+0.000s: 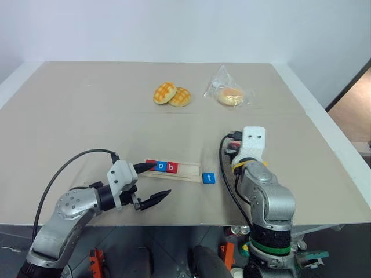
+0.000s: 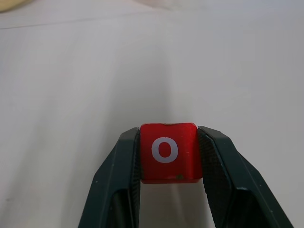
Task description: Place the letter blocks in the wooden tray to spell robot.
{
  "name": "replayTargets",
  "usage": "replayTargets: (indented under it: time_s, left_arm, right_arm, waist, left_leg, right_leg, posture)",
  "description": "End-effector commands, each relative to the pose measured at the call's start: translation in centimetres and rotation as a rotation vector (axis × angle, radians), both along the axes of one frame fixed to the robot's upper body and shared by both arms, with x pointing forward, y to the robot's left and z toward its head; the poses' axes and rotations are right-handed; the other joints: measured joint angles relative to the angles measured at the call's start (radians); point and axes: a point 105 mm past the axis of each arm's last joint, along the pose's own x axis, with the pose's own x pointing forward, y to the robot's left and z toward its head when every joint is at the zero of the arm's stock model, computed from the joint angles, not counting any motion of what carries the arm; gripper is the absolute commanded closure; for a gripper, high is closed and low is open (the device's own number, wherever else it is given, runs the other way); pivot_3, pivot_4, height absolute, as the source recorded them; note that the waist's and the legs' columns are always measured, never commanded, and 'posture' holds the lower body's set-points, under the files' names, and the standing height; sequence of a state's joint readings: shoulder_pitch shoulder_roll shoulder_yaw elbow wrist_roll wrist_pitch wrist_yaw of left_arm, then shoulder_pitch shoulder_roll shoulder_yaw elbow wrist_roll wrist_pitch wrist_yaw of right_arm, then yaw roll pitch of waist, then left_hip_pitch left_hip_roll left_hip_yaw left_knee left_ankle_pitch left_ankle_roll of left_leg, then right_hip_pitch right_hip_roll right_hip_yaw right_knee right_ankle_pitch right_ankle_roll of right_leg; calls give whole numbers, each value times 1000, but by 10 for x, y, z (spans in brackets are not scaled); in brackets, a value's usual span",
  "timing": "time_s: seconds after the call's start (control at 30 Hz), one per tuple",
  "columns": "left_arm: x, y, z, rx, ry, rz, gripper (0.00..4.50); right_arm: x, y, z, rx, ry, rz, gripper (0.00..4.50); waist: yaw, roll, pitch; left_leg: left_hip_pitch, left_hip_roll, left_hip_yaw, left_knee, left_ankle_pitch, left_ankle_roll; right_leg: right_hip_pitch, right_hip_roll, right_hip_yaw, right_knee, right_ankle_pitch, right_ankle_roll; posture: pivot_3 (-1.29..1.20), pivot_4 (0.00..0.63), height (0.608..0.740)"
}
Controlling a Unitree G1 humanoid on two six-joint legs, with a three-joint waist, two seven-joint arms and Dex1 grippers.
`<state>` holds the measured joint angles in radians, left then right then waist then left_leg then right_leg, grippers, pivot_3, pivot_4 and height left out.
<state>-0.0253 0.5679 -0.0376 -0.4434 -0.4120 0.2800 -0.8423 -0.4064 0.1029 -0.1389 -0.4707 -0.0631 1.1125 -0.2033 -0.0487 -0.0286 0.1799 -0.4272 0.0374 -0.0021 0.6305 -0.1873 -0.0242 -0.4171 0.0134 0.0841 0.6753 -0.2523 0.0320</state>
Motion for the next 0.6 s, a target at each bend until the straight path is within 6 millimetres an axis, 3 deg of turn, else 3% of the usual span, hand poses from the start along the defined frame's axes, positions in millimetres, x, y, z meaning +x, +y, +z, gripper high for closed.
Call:
replayTargets:
  time_s: [0.03, 0.27, 0.6]
  left_arm:
    - [0, -4, 6, -3, -29, -35, 0]
    - [3, -5, 5, 4, -29, -52, 0]
    - [1, -3, 3, 12, -24, -53, 0]
  right_arm:
    - [-10, -16, 11, 50, -9, -154, 3317]
    - [-20, -20, 4, 74, 54, -219, 3317]
    - [-20, -4, 6, 138, 67, -130, 3317]
  waist:
    - [0, 0, 0]
    - [-1, 0, 0]
    - [-1, 0, 0]
  left_leg:
    - [0, 0, 0, 0, 0, 0]
    - [-2, 0, 0, 0, 0, 0]
    - [-2, 0, 0, -2, 0, 0]
  right_leg:
    - [0, 0, 0, 0, 0, 0]
    - [-2, -1, 0, 0, 0, 0]
    - [-2, 0, -1, 0, -1, -1]
  posture:
    - [0, 150, 740]
    - [0, 150, 740]
    - [0, 150, 740]
